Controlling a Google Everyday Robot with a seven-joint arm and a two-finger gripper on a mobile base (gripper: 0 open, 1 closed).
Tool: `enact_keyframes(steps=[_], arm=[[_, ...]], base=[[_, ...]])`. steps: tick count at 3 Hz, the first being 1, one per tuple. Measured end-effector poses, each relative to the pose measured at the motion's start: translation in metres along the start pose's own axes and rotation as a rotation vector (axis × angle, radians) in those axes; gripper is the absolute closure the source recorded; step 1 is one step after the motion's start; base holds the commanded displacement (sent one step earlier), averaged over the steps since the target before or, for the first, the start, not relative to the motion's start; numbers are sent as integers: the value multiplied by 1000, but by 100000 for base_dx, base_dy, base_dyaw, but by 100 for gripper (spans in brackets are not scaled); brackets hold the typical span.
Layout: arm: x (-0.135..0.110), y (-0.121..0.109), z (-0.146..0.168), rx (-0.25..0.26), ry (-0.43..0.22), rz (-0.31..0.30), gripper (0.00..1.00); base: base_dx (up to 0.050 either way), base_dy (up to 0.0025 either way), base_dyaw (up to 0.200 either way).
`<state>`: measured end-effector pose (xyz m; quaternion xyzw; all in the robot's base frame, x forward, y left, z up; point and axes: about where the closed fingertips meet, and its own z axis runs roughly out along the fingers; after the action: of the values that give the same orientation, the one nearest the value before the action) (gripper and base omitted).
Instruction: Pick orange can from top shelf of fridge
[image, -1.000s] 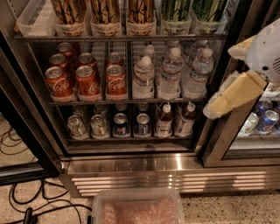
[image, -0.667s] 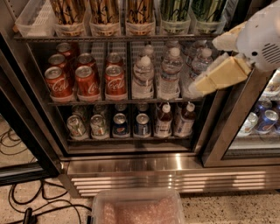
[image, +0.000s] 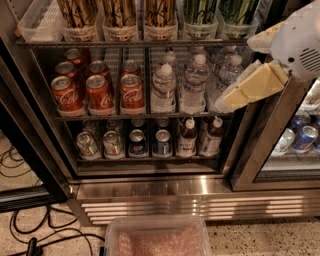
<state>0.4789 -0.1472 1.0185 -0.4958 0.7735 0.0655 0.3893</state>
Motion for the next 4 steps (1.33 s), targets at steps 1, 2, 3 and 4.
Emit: enact_keyframes(steps=[1, 2, 3, 4], arm=[[-2, 4, 11, 24, -64, 45, 18], [-21, 10, 43, 43, -186, 107, 19], [-54, -6, 61, 113, -289, 120, 16], [-83, -26, 68, 185, -346, 108, 19]], base=[[0, 0, 0], [0, 0, 0], [0, 0, 0], [0, 0, 0]])
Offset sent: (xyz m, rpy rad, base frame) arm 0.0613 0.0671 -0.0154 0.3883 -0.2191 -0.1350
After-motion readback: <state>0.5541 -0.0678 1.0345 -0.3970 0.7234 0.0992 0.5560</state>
